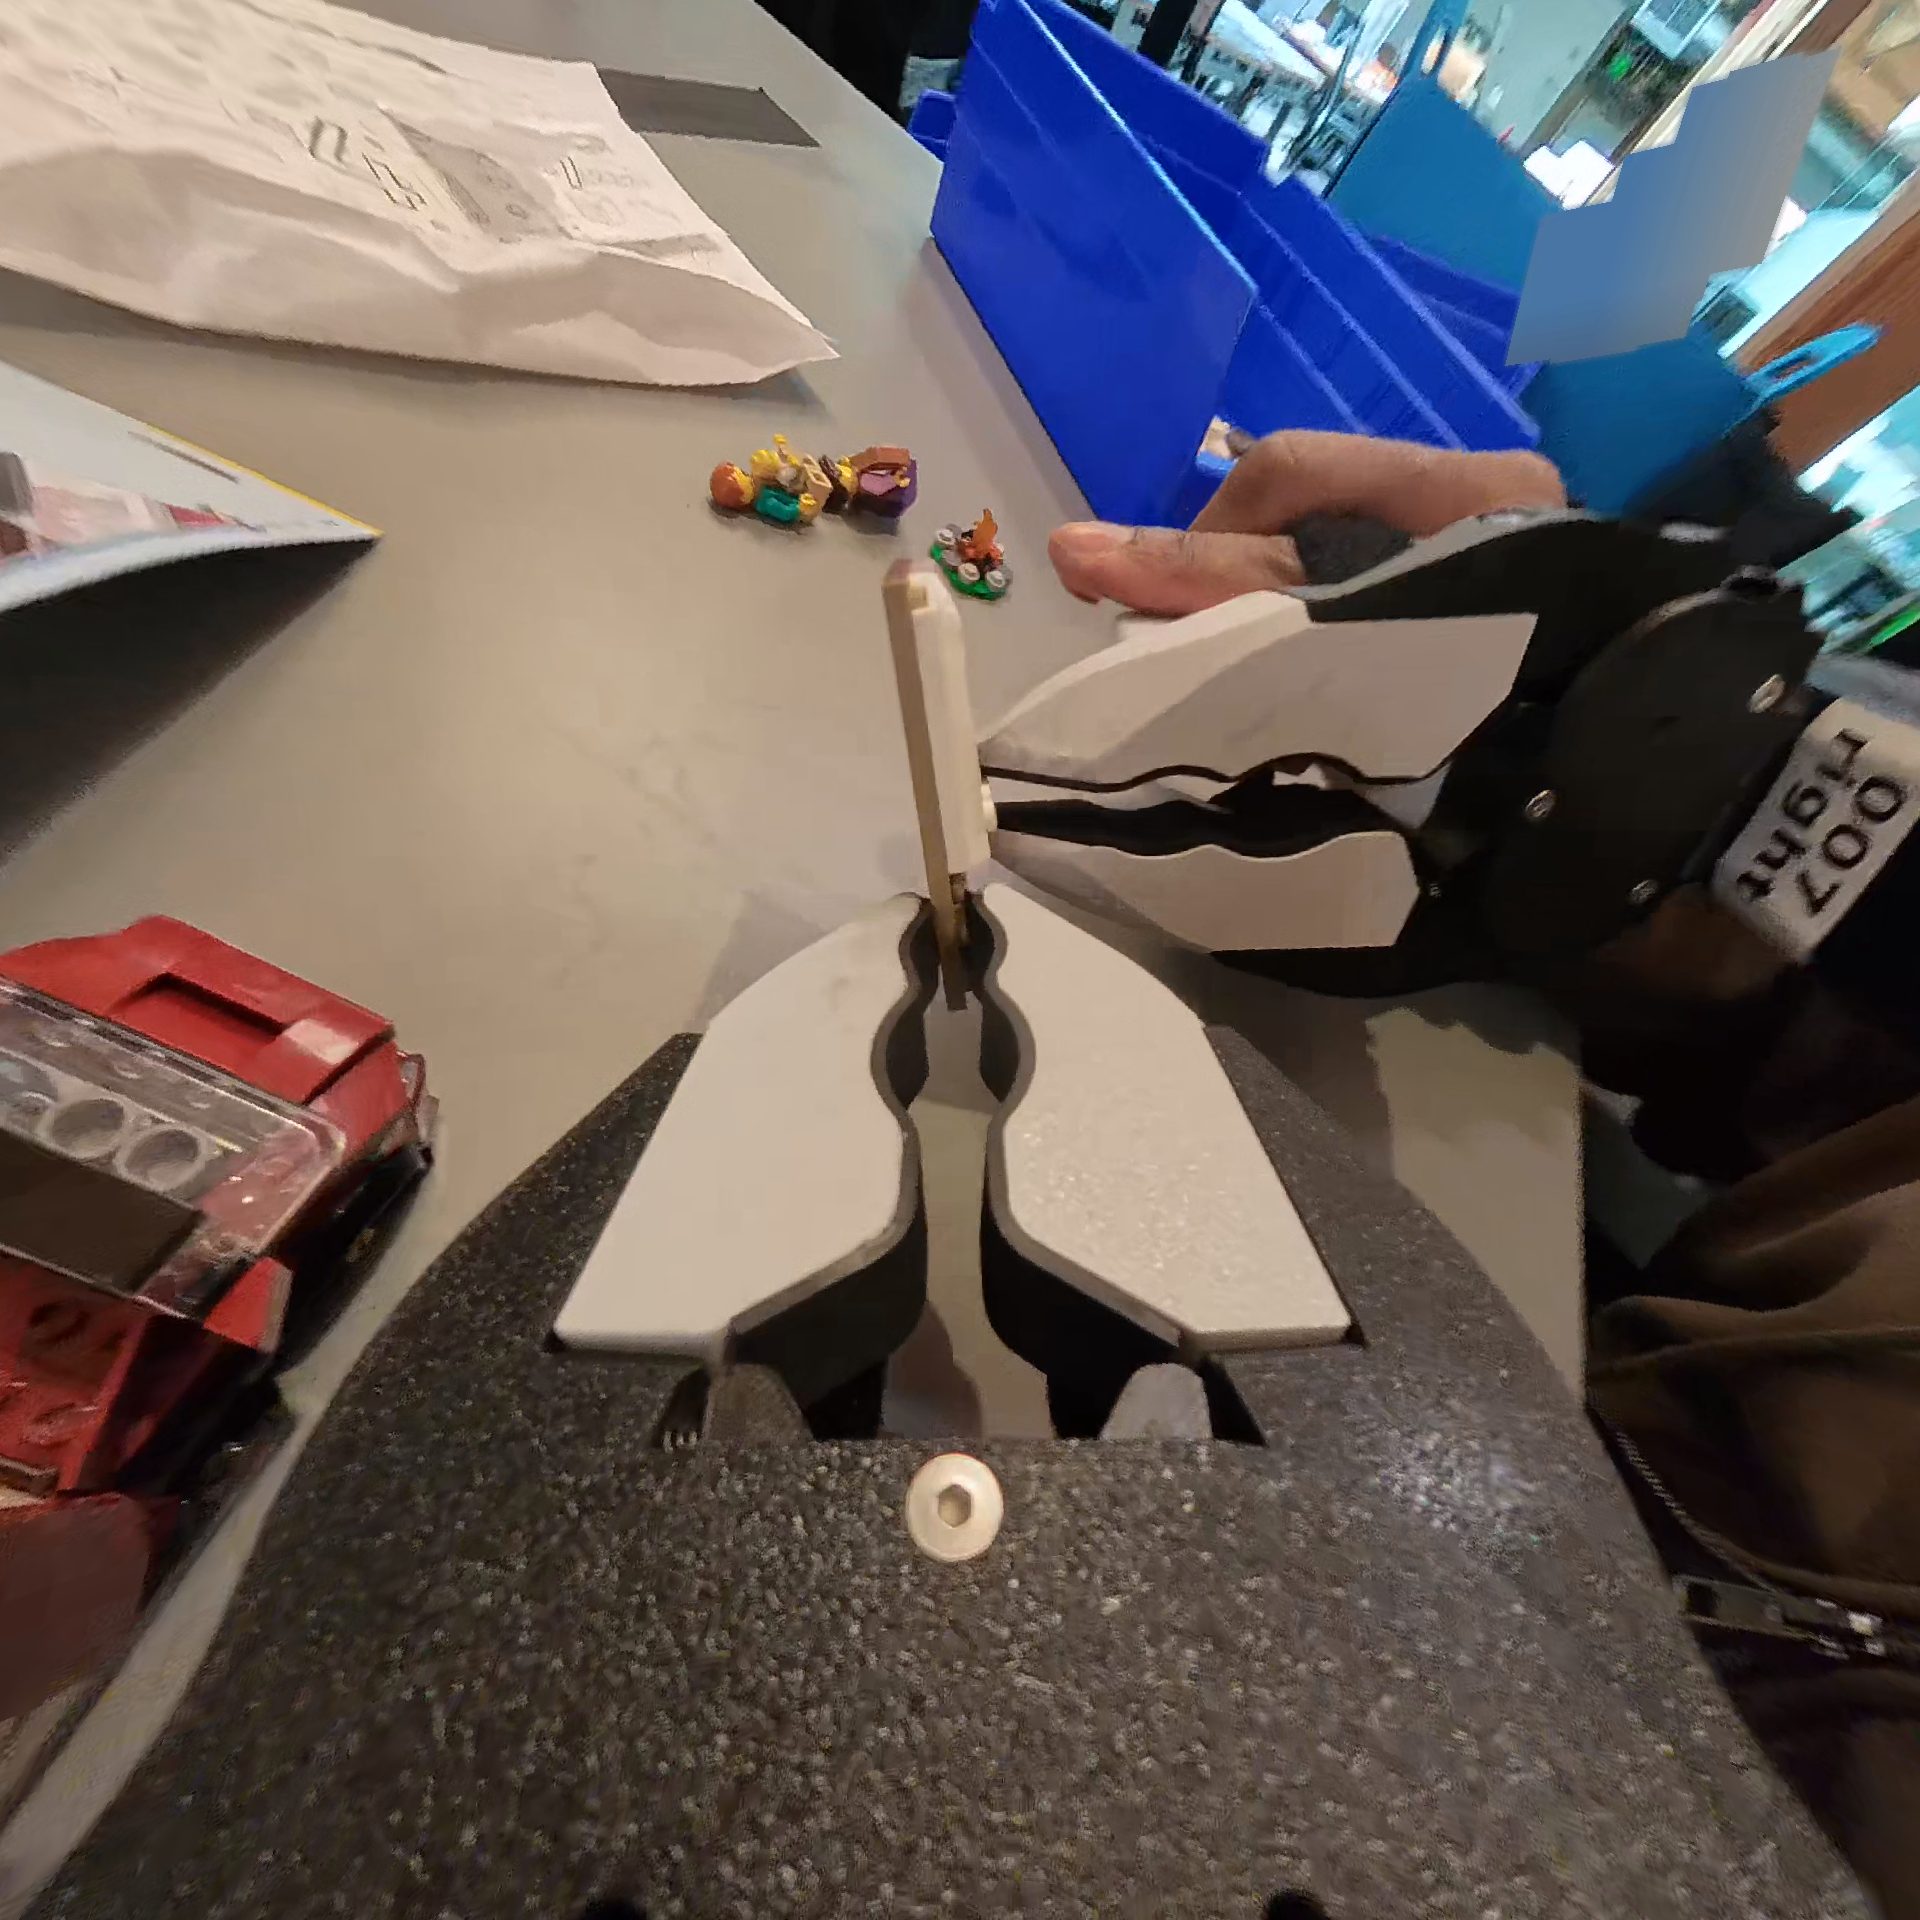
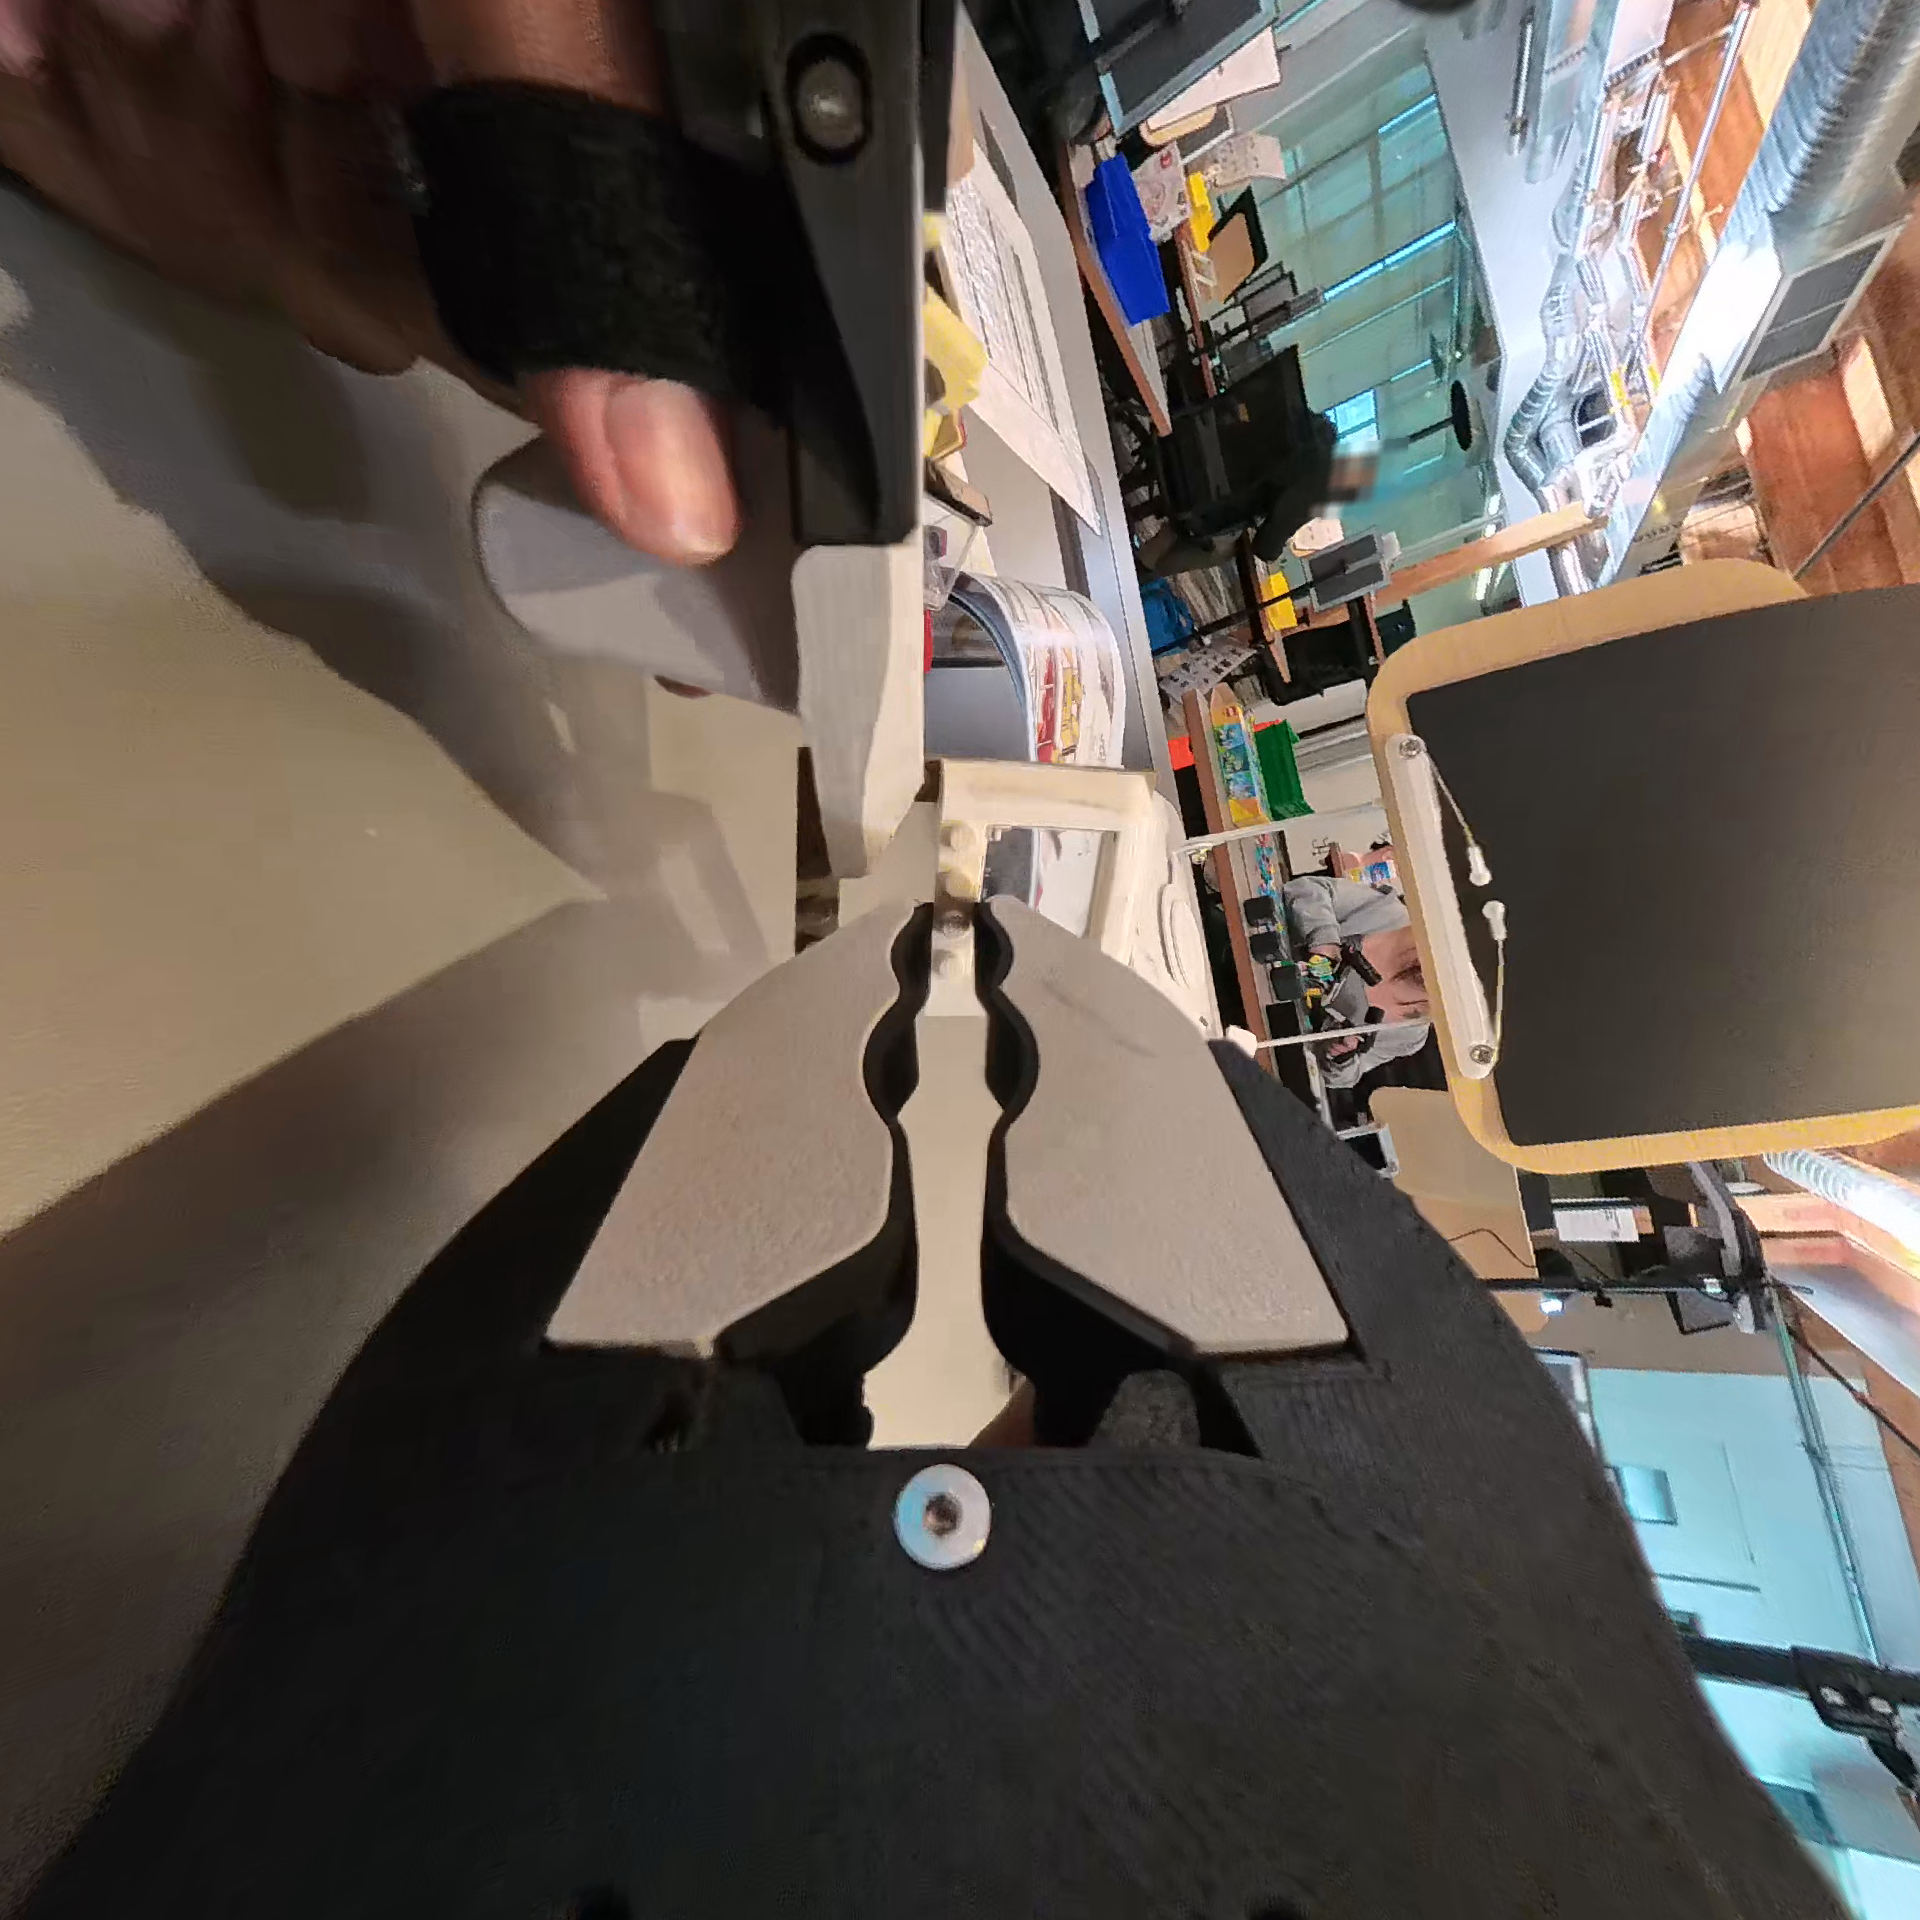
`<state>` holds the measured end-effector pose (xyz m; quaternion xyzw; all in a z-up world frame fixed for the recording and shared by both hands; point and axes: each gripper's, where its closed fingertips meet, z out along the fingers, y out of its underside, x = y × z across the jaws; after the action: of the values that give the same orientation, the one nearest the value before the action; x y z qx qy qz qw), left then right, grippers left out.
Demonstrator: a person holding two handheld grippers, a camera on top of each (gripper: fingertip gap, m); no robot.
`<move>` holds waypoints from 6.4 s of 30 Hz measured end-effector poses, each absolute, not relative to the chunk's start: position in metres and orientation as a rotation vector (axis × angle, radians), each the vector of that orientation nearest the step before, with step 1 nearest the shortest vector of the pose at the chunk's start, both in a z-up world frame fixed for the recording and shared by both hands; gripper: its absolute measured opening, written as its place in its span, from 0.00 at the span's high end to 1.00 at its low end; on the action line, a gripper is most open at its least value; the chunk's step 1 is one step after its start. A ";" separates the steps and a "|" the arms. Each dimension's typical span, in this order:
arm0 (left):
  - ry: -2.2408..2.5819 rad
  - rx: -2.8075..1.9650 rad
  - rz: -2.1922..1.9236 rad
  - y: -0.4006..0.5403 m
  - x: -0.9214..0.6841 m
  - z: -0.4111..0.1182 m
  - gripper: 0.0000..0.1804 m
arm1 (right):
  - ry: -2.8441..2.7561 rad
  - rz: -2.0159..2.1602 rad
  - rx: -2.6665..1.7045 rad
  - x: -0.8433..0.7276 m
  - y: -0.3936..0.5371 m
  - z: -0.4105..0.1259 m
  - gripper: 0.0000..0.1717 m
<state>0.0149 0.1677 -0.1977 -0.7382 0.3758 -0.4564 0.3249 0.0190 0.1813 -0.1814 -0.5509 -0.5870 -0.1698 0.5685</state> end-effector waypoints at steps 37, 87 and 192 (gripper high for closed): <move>1.430 -1.937 -1.093 0.126 0.022 -0.225 0.96 | -1.617 -0.275 -1.311 0.021 0.167 -0.202 0.74; 1.410 -1.991 -1.160 0.122 0.025 -0.227 0.96 | -1.714 -0.453 -1.178 0.018 0.165 -0.199 0.77; 1.259 -1.728 -0.907 0.175 0.007 -0.198 0.89 | -0.731 0.153 -2.286 0.075 0.199 -0.244 0.64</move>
<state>0.0072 0.1755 -0.1980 -0.6825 0.4972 -0.3581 0.3984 0.0754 0.1992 -0.2442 -0.8868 -0.2835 0.0592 0.3601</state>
